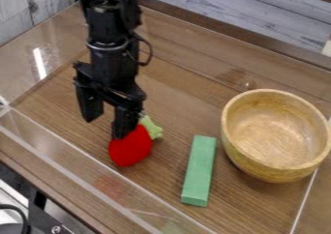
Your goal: Move the red object to the right side of the table
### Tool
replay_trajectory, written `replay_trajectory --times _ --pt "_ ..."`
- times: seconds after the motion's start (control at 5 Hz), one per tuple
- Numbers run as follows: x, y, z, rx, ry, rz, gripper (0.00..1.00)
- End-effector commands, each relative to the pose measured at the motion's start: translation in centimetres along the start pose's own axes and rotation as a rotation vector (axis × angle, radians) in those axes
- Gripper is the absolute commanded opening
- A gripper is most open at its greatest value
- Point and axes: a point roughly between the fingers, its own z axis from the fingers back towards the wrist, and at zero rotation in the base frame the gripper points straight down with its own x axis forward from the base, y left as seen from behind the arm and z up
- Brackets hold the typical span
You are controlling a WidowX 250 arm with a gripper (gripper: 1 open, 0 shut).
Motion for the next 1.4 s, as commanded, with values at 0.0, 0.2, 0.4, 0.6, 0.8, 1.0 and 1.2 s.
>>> replay_trajectory --times 0.0,0.2,0.4,0.6,0.8,1.0,1.2 --pt "0.1 1.1 0.8 0.015 -0.041 -0.016 1.0" --pt "0.9 1.2 0.4 0.013 -0.04 -0.005 1.0" --pt "1.7 1.3 0.0 0.011 -0.036 0.005 1.0" --pt "1.7 0.9 -0.4 0.007 -0.033 0.037 1.0" --pt "1.6 0.4 -0.9 0.003 -0.029 0.068 1.0" --pt "1.9 0.3 -2.9 0.002 -0.026 0.059 1.0" --pt "2.4 0.5 -3.8 0.004 -0.028 0.032 1.0"
